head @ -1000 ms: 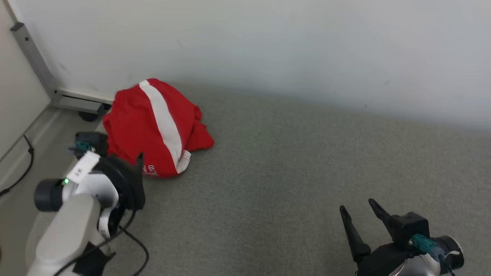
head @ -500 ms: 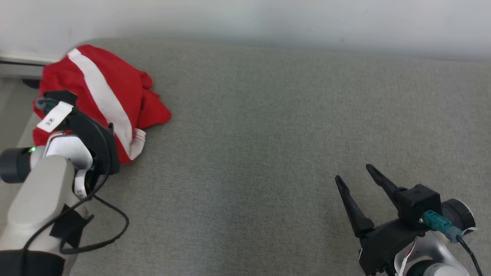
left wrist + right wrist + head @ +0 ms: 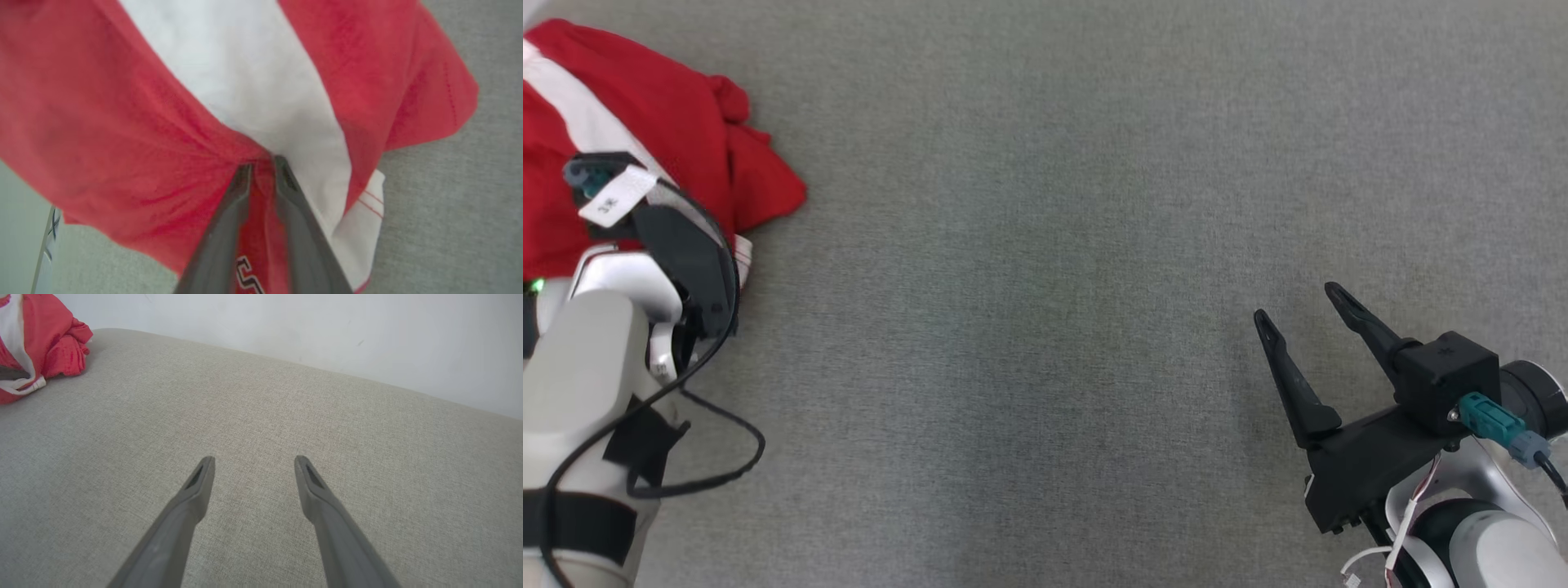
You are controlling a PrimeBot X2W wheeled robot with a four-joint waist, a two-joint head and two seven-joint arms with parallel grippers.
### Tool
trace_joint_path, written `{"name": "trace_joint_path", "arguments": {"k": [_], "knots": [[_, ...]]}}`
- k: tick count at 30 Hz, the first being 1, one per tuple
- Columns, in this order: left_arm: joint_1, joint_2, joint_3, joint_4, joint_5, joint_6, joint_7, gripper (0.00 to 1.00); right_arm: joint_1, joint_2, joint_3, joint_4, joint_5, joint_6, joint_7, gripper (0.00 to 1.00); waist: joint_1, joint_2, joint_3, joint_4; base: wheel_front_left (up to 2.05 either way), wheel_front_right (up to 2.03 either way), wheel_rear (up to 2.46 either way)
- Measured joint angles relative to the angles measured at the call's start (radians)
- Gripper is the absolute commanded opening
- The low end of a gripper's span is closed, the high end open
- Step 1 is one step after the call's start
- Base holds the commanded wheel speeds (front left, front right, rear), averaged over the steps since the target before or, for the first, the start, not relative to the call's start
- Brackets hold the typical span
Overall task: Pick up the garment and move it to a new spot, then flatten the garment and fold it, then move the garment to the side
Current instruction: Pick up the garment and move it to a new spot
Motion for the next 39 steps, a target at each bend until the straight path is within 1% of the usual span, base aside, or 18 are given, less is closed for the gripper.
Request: {"name": "trace_joint_path", "arguments": {"k": [4, 10, 12, 13, 14, 16, 22, 27, 32, 33, 35, 37, 38, 39], "knots": [[-0.047, -0.016, 0.004, 0.026, 0.019, 0.001, -0.015, 0.00, -0.013, 0.000, -0.008, 0.022, 0.002, 0.000, 0.008, 1.00, 0.0001, 0.0001, 0.016, -0.009, 0.00, 0.00, 0.00], [-0.116, -0.054, 0.039, 0.049, 0.008, 0.008, -0.060, 0.00, -0.030, 0.005, -0.020, 0.065, 0.023, -0.003, 0.004, 1.00, -0.0001, 0.0000, -0.009, 0.000, 0.00, 0.00, 0.00], [-0.147, -0.080, 0.044, 0.051, -0.006, 0.008, -0.085, 0.00, -0.042, 0.013, -0.025, 0.086, 0.029, -0.006, -0.005, 1.00, -0.0002, 0.0000, -0.025, 0.005, 0.00, 0.00, 0.00], [-0.176, -0.113, 0.046, 0.050, -0.019, 0.009, -0.109, 0.00, -0.048, 0.025, -0.023, 0.110, 0.036, -0.006, -0.016, 1.00, -0.0001, 0.0000, -0.044, 0.009, 0.00, 0.00, 0.00], [-0.188, -0.130, 0.049, 0.049, -0.023, 0.008, -0.120, 0.00, -0.053, 0.031, -0.022, 0.123, 0.036, -0.006, -0.021, 1.00, -0.0002, 0.0000, -0.055, 0.011, 0.00, 0.00, 0.00], [-0.209, -0.158, 0.056, 0.048, -0.028, 0.009, -0.146, 0.00, -0.060, 0.043, -0.019, 0.136, 0.042, -0.007, -0.031, 1.00, -0.0001, -0.0002, -0.079, 0.015, 0.00, 0.00, 0.00], [-0.253, -0.244, 0.116, 0.057, -0.083, 0.009, -0.211, 0.00, -0.062, 0.069, -0.015, 0.186, 0.045, -0.015, -0.064, 1.00, -0.0003, -0.0002, -0.158, 0.017, 0.00, 0.00, 0.00], [-0.252, -0.254, 0.160, 0.097, -0.096, 0.010, -0.256, 0.00, -0.063, 0.092, -0.008, 0.230, 0.052, -0.016, -0.087, 1.00, -0.0004, -0.0002, -0.227, 0.004, 0.00, 0.00, 0.00], [-0.222, -0.254, 0.188, 0.131, -0.106, 0.010, -0.300, 0.00, -0.063, 0.121, 0.019, 0.285, 0.052, -0.024, -0.105, 1.00, -0.0005, -0.0003, -0.294, -0.028, 0.00, 0.00, 0.00], [-0.207, -0.250, 0.160, 0.128, -0.122, 0.010, -0.304, 0.00, -0.061, 0.126, 0.026, 0.294, 0.052, -0.025, -0.108, 1.00, -0.0005, -0.0003, -0.307, -0.038, 0.00, 0.00, 0.00], [-0.176, -0.237, 0.066, 0.102, -0.224, 0.010, -0.304, 0.00, -0.060, 0.131, 0.036, 0.315, 0.052, -0.025, -0.113, 1.00, -0.0005, -0.0003, -0.330, -0.060, 0.00, 0.00, 0.00], [-0.149, -0.237, -0.015, 0.070, -0.300, 0.010, -0.305, 0.00, -0.053, 0.135, 0.040, 0.328, 0.052, -0.026, -0.117, 1.00, -0.0004, -0.0003, -0.354, -0.084, 0.00, 0.00, 0.00], [-0.136, -0.240, -0.047, 0.051, -0.329, 0.010, -0.306, 0.00, -0.049, 0.135, 0.043, 0.331, 0.052, -0.030, -0.117, 1.00, -0.0004, -0.0003, -0.366, -0.096, 0.00, 0.00, 0.00], [-0.136, -0.240, -0.047, 0.051, -0.329, 0.010, -0.306, 0.00, -0.049, 0.135, 0.043, 0.331, 0.052, -0.030, -0.117, 1.00, -0.0004, -0.0003, -0.366, -0.096, 0.00, 0.00, 0.00]]}}
